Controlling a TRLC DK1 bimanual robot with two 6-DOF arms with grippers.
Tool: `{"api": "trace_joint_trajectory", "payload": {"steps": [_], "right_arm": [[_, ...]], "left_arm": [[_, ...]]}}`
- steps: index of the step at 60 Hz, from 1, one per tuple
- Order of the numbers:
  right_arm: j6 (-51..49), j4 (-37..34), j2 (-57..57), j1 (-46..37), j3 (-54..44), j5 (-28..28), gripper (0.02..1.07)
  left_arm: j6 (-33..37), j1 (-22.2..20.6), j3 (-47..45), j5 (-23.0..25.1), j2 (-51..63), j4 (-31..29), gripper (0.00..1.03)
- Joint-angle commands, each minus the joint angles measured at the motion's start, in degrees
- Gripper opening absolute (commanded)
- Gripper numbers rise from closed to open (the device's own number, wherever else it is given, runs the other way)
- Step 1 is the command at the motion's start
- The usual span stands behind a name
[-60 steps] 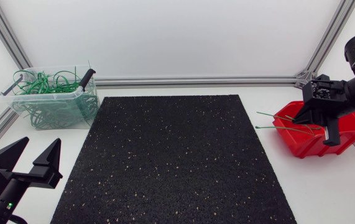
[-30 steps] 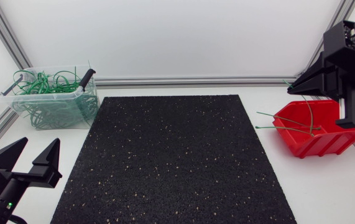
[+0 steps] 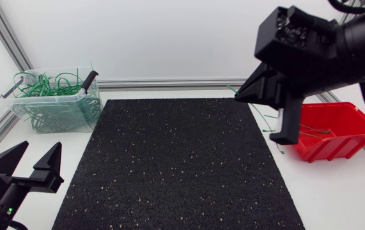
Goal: Take a green cable tie from the red box, thread the tail through the head to close it, then place it in the transparent bin on the left.
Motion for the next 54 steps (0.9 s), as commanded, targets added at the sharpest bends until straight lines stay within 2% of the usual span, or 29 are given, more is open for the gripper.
{"api": "trace_joint_trajectory", "payload": {"steps": [1,15,27,29,35,38,42,47,54], "right_arm": [[4.6,2.8,4.8,2.4,-3.6,1.3,0.08],[8.8,12.5,16.4,6.0,-4.6,1.9,0.08],[11.4,17.4,25.6,8.3,-2.6,1.8,0.1],[11.7,18.3,27.2,8.5,-2.3,1.8,0.17],[13.0,20.8,30.9,8.8,-2.2,1.5,0.47],[13.5,21.5,32.1,8.9,-2.2,1.5,0.56],[13.8,22.7,33.3,9.0,-2.2,1.0,0.58],[13.9,23.0,33.1,8.9,-2.7,-0.8,0.76],[13.9,23.1,30.5,8.6,-4.4,-2.4,0.77]], "left_arm": [[-0.8,-0.4,-2.2,-0.1,-0.2,-1.6,0.99],[-0.8,-0.6,-2.2,-0.3,0.0,-1.7,0.99],[-0.8,-0.9,-2.2,-0.3,0.1,-1.7,0.99],[-0.8,-1.0,-2.2,-0.3,0.1,-1.7,0.99],[-0.8,-1.1,-2.2,-0.5,0.1,-1.7,0.99],[-0.8,-1.1,-2.2,-0.5,0.1,-1.7,0.99],[-0.8,-1.2,-2.2,-0.5,0.1,-1.7,0.99],[-0.8,-1.5,-2.2,-0.7,0.2,-1.8,0.99],[-0.8,-1.8,-2.2,-0.8,0.3,-1.8,0.99]]}}
